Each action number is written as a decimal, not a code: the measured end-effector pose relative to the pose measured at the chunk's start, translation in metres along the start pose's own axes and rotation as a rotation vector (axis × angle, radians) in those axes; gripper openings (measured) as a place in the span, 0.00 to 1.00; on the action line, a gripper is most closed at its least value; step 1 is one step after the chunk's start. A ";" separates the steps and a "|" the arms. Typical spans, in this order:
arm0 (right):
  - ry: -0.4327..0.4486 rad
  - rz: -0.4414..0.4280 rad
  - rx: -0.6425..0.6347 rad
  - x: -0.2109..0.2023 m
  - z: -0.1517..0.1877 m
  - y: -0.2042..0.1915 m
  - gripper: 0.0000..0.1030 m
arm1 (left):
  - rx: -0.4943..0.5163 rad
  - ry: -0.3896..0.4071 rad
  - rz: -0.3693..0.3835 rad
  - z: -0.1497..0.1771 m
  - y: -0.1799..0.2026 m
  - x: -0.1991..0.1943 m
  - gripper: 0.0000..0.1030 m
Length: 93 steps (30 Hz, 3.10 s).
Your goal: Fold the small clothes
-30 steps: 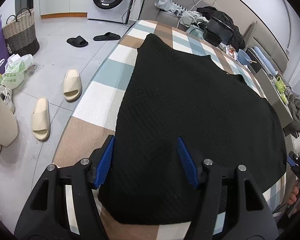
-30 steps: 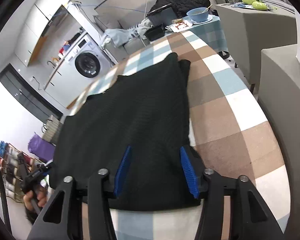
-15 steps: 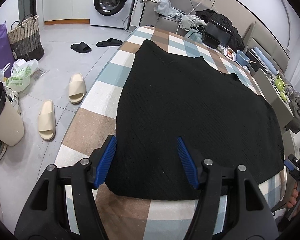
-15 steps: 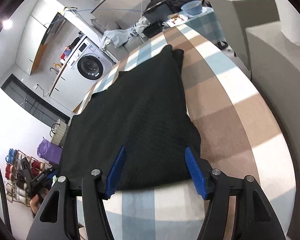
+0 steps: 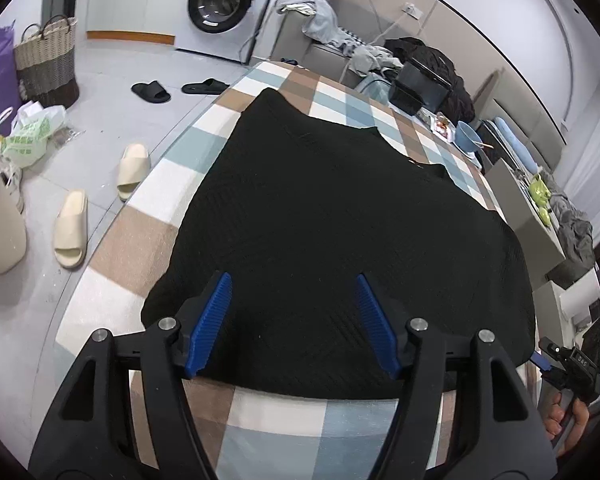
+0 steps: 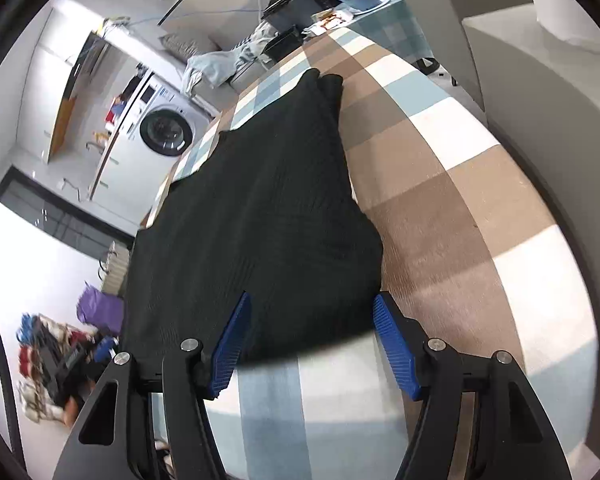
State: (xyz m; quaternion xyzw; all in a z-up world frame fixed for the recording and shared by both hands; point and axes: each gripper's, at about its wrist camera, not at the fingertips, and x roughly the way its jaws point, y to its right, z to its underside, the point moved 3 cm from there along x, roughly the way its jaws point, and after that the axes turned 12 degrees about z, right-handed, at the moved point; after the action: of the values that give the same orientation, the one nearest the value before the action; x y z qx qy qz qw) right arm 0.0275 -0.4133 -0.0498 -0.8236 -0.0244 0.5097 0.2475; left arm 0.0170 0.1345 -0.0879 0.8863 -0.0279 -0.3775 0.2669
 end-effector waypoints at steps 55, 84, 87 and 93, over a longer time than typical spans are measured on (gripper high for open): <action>0.151 0.006 -0.401 0.034 0.021 -0.121 0.61 | -0.141 0.235 -0.043 0.033 -0.019 0.019 0.11; 0.041 -0.081 -0.256 0.036 -0.012 -0.083 0.66 | 0.382 -0.174 0.451 0.079 0.199 0.108 0.56; -0.003 -0.155 -0.246 0.044 -0.014 -0.092 0.66 | 0.372 -0.142 0.472 0.071 0.190 0.083 0.62; -0.033 -0.144 -0.252 0.056 -0.010 -0.104 0.54 | 0.412 -0.036 0.362 0.042 0.163 0.060 0.72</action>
State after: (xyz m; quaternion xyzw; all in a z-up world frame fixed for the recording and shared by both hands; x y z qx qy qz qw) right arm 0.0844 -0.3099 -0.0477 -0.8359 -0.1513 0.4970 0.1773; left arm 0.0556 -0.0395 -0.0707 0.8956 -0.2669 -0.3257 0.1437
